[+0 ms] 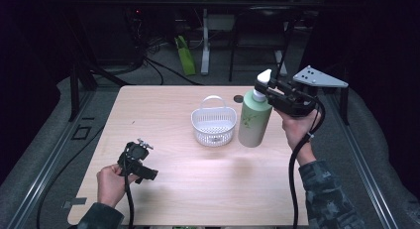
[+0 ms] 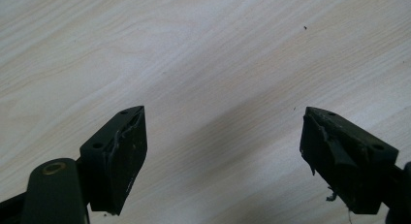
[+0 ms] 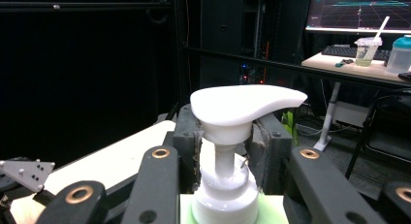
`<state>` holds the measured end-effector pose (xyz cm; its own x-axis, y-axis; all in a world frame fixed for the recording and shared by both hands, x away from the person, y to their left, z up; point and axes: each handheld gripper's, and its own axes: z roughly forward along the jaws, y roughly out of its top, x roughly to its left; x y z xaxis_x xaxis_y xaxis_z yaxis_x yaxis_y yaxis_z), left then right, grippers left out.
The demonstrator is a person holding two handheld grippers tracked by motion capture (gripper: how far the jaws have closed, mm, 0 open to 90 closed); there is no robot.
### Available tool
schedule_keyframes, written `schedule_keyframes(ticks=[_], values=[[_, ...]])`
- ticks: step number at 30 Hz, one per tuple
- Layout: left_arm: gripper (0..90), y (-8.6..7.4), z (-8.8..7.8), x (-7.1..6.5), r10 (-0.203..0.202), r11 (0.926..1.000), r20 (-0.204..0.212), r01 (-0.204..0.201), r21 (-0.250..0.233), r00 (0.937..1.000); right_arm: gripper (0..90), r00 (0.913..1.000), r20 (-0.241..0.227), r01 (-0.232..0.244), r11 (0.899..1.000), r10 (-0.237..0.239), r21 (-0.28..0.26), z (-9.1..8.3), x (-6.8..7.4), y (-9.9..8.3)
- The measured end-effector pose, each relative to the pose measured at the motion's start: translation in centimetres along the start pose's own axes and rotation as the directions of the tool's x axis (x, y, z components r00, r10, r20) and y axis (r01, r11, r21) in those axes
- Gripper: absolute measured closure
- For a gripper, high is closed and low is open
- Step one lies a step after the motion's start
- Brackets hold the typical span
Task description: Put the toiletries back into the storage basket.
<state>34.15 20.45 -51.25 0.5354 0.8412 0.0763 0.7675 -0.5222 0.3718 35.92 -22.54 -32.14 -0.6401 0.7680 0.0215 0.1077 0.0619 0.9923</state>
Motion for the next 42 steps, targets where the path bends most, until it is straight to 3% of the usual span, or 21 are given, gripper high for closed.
schedule_keyframes(ticks=[24,42], values=[[17.3,0.2,0.1,0.0,0.007,1.0,0.009,-0.007,0.004,0.9999,67.6,0.9988,-0.001,0.048,0.998,-0.048,-0.04,1.0,0.9,3.5],[17.3,0.2,-0.1,0.1,0.008,1.0,0.009,-0.008,-0.001,0.9999,67.6,0.9978,-0.003,0.065,0.997,-0.066,-0.05,3.2,1.9,5.5]])
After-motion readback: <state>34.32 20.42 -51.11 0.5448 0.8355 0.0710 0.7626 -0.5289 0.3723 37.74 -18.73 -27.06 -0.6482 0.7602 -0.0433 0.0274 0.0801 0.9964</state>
